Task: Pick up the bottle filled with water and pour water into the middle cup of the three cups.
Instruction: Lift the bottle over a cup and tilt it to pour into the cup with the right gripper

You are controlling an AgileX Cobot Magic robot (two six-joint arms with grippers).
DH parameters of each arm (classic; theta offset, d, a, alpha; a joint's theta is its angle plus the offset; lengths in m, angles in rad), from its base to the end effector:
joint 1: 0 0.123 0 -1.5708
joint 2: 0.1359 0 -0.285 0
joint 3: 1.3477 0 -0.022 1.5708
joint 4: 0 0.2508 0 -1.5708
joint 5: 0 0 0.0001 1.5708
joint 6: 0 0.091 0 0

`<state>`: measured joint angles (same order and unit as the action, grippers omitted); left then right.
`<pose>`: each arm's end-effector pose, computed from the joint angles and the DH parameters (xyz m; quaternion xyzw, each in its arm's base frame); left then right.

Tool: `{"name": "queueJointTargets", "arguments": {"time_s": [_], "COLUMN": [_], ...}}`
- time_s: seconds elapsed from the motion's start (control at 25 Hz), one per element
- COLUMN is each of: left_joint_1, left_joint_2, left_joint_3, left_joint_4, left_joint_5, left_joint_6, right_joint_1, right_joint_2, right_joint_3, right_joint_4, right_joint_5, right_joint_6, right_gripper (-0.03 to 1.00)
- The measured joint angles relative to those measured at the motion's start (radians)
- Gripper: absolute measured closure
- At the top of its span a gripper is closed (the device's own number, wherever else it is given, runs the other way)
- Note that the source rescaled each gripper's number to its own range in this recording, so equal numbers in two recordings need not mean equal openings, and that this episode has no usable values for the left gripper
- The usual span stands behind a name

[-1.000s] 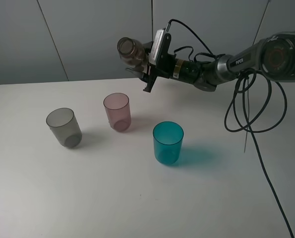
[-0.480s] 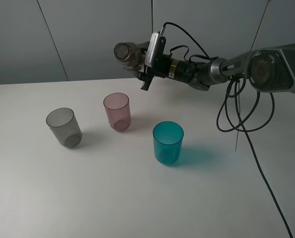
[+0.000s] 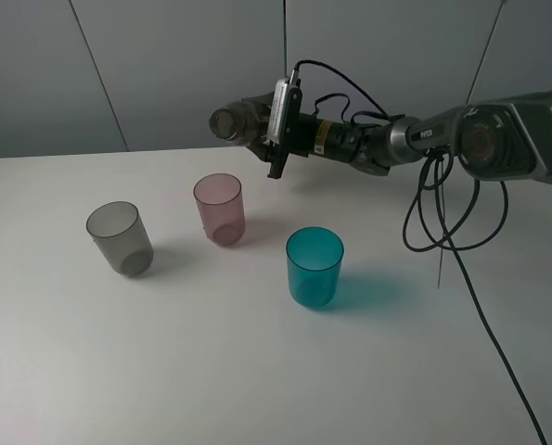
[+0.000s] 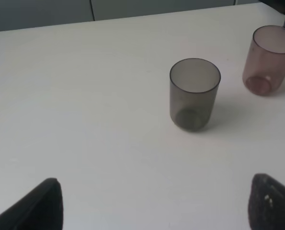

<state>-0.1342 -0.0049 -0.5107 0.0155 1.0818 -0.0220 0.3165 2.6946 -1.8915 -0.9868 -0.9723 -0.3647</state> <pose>-0.0075 0.0023 0.2785 0.0475 0.8533 -0.0328 0.5182 0.4945 0.2279 0.0598 -0.6254 0.3492 0.0110 0.6977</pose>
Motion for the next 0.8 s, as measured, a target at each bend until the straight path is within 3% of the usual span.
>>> {"name": "queueJointTargets", "arguments": {"time_s": [0.8], "left_joint_1": [0.000], "left_joint_2": [0.000], "left_joint_3": [0.000], "left_joint_4": [0.000], "left_joint_5": [0.000], "left_joint_6": [0.000], "right_joint_1": [0.000], "right_joint_2": [0.000], "right_joint_3": [-0.006], "right_joint_4": [-0.027], "right_joint_5": [-0.021], "right_joint_6": [-0.161], "right_gripper": [0.97]}}
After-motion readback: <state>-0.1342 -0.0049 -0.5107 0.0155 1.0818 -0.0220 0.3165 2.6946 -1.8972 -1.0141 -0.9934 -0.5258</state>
